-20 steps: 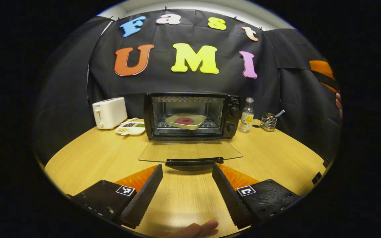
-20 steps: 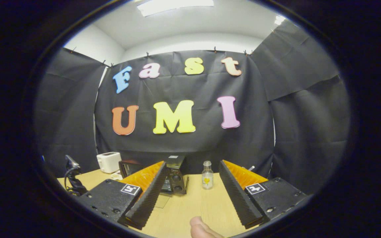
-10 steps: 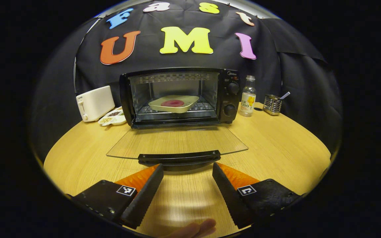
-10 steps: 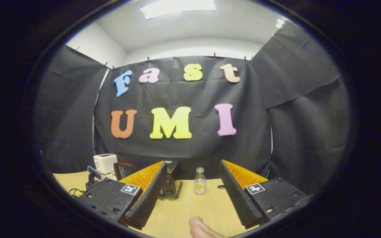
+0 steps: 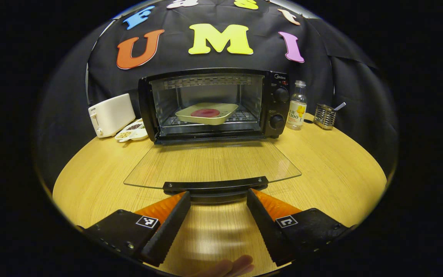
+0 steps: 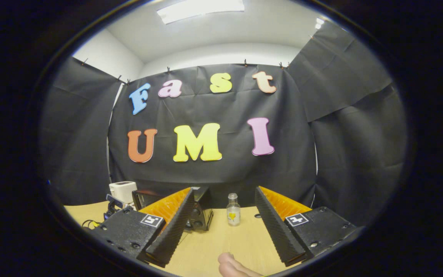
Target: Open the electric oven with the left hand, put the food in, and close the electric oven.
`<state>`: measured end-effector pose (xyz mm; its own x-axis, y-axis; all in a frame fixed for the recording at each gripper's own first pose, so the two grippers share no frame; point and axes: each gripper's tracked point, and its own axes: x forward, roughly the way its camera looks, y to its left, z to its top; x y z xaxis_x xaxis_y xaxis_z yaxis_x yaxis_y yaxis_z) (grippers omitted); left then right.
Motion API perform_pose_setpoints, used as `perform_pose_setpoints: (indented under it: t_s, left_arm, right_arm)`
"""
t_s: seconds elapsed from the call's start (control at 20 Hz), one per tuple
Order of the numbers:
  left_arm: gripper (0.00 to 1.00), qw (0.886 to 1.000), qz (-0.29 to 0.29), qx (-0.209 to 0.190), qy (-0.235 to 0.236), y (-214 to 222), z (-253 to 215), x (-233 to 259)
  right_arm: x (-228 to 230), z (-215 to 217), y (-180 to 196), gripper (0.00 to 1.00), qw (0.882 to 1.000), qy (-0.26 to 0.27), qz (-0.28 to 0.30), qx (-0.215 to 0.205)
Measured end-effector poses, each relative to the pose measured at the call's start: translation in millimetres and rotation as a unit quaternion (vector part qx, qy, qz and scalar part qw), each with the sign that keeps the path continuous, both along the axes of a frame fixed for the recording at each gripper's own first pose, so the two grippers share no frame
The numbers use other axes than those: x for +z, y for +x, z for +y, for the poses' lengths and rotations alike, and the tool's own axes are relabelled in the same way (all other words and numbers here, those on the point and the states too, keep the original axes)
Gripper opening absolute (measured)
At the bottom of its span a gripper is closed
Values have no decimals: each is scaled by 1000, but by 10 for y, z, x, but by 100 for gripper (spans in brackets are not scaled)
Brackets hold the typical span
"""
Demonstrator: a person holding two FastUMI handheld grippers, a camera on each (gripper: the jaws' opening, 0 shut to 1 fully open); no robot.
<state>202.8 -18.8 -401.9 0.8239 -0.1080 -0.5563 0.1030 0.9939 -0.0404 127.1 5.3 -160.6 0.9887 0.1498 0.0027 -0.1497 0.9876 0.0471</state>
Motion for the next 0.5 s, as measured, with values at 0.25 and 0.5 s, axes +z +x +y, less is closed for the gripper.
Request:
perform_pose_setpoints:
  t_s: [0.25, 0.5]
  left_arm:
    - [96, 1000, 12, 5, -17, 22, -9, 138]
    - [96, 1000, 15, 5, -21, 59, -9, 264]
  right_arm:
    - [50, 66, -71, 100, 1000, -2, 1, 4]
    - [45, 174, -140, 96, 1000, 6, 15, 19]
